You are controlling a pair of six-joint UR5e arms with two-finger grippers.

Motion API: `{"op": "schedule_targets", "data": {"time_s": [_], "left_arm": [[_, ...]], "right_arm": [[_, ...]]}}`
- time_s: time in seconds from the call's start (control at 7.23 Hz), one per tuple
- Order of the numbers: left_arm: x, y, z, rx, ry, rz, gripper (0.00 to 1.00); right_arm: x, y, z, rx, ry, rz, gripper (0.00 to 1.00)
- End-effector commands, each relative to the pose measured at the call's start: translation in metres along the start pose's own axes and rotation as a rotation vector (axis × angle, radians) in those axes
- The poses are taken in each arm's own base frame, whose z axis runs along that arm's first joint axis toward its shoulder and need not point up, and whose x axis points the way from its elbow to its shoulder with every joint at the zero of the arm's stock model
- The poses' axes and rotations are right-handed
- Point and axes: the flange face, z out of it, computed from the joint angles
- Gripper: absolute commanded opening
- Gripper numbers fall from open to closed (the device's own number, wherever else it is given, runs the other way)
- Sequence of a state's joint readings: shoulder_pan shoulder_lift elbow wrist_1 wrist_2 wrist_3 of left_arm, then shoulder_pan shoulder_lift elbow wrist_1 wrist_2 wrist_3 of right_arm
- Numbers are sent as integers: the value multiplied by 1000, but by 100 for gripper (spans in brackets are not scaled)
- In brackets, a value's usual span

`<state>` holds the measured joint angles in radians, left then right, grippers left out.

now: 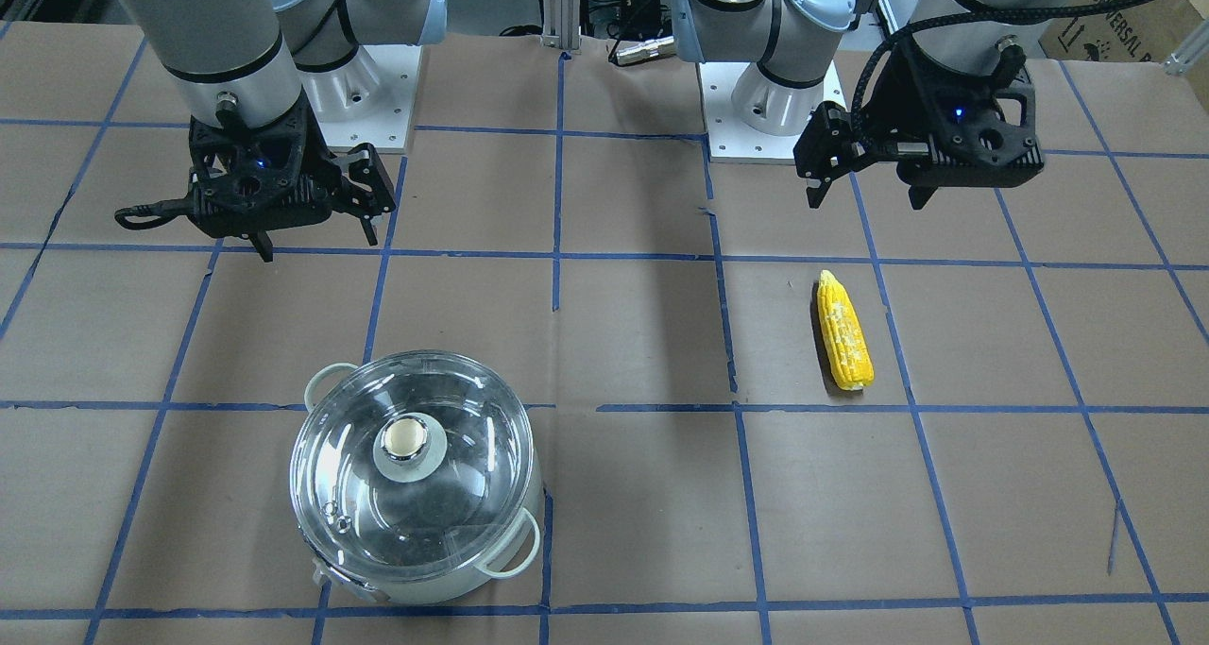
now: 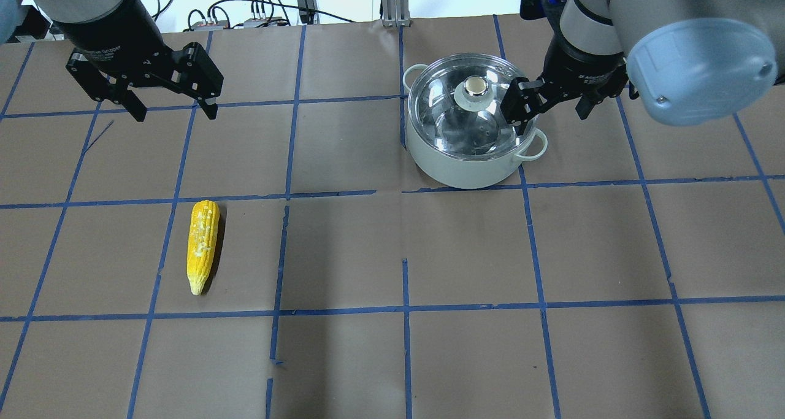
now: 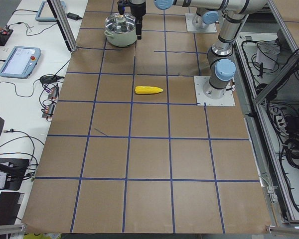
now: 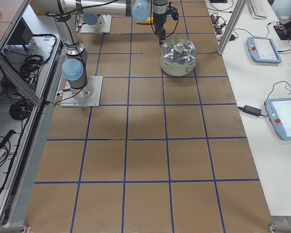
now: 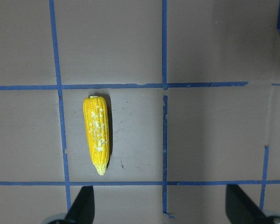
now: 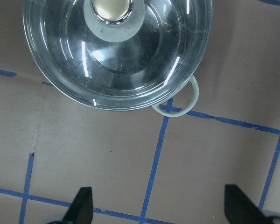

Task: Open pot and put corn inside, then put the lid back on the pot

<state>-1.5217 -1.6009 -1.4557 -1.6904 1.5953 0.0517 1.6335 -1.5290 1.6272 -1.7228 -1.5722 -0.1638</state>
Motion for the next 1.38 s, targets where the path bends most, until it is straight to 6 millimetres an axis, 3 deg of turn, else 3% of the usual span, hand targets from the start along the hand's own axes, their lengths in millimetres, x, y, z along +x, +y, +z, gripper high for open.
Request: {"op": "schedule_targets", "data": {"time_s": [0.0,0.28,0.42,0.69,0.97,1.11,1.25], "left_arm": [[1,0,0,-1,0,0,100],[1,0,0,-1,0,2,100],[1,-5,8,-14,-2,4,100],[-1,-27,19,24,-4,0,100],[2,-46,29,13,-2,2,100],[5,-37,26,16,-4,3,100],[6,-41,34,1,-2,3,100]], "right_arm": [[-7,-31,15,38,-26,-13,100],[-30,-83,42,30,-32,-34,100],[-47,-109,42,49,-27,-63,100],[-51,-147,86,4,-33,-80,100],[-47,-150,94,-6,-28,-86,100],[-46,-151,95,-6,-28,-85,100],[-46,-153,94,16,-22,-86,100]]}}
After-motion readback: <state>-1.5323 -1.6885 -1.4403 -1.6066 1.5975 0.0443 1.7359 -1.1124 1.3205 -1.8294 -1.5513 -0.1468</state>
